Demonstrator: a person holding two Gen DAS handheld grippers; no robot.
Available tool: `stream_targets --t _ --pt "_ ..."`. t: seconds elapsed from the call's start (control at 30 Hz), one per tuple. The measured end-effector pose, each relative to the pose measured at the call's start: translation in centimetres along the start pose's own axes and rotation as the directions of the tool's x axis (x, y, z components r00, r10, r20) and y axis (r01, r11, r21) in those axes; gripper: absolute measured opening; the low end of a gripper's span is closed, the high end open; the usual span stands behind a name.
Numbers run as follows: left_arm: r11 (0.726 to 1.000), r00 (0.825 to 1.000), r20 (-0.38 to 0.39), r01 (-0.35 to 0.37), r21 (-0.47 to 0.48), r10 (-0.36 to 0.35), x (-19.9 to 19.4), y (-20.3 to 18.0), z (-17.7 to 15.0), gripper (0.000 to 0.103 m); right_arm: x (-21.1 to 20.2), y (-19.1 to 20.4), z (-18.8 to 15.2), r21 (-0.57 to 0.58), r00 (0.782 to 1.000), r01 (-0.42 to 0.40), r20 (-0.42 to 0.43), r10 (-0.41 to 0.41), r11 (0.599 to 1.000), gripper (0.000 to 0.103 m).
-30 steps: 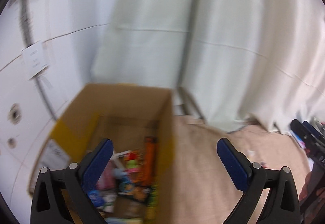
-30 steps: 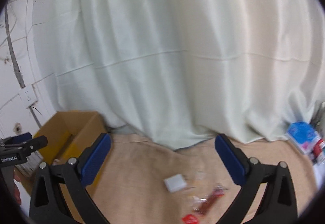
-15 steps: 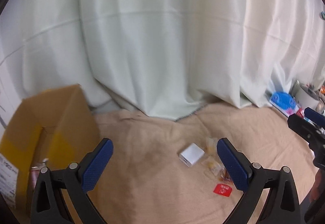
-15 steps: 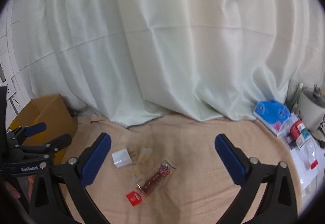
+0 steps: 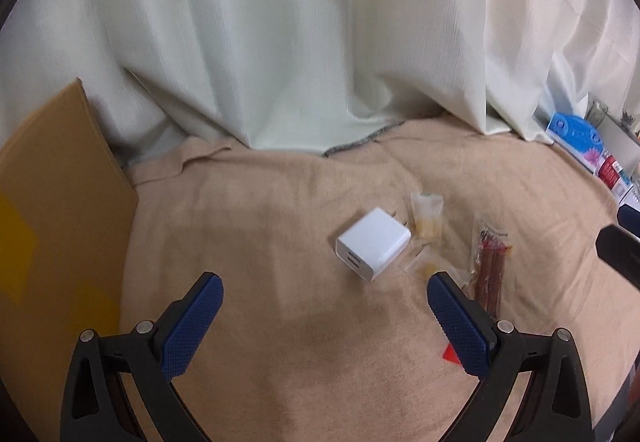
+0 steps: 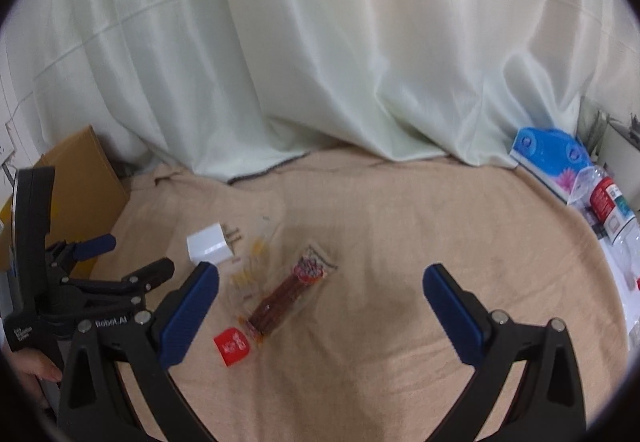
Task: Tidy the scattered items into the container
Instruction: 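Move both tools back toward the white charger and sausage snack, then grasp the white charger with the left tool while the right tool grasps the sausage snack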
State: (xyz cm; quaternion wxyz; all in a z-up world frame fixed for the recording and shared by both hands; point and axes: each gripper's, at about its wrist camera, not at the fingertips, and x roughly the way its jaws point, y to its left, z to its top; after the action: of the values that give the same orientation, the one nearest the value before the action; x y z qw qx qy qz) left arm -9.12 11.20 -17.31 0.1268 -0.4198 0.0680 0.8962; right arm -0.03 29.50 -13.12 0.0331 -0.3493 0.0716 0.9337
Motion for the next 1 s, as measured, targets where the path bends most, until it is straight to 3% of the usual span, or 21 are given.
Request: stream_targets --t 0.17,0.43,0.67,0.83,0.9,0.93,1.0 --pt "1.0 1.0 -0.008 0.02 0.002 -0.02 1.3 -0.5 -0.2 0.102 0.8 -0.4 -1.1 0.016 0.999 -0.033 -0.011 0.033 0.999 0.103" --pt "0.993 0.999 0.03 -0.017 0.118 0.013 3.2 -2.3 1.6 0.102 2.1 -0.2 -1.5 0.013 0.998 -0.055 -0.041 0.055 0.998 0.101" --pt "0.988 0.999 -0.031 -0.011 0.151 0.015 6.0 -2.3 2.3 0.101 2.2 -0.1 -1.4 0.017 0.996 -0.071 -0.048 0.072 0.997 0.101" --pt "0.989 0.998 -0.067 0.028 0.146 -0.019 7.0 -2.1 1.9 0.083 2.2 -0.2 -1.4 0.032 0.996 -0.076 -0.048 0.078 0.997 0.101" --pt "0.987 0.997 -0.061 0.047 0.153 -0.038 6.9 -2.4 1.8 0.07 2.3 -0.2 -1.4 0.033 0.995 -0.079 -0.054 0.08 0.996 0.1" --pt "0.986 0.997 -0.055 0.056 0.155 -0.048 6.7 -2.5 1.8 0.056 2.4 -0.2 -1.5 0.032 0.995 -0.08 -0.058 0.082 0.996 0.1" --pt "0.985 0.998 -0.043 0.051 0.167 -0.044 6.6 -2.9 1.7 0.049 2.7 -0.1 -1.5 0.028 0.994 -0.083 -0.07 0.085 0.996 0.098"
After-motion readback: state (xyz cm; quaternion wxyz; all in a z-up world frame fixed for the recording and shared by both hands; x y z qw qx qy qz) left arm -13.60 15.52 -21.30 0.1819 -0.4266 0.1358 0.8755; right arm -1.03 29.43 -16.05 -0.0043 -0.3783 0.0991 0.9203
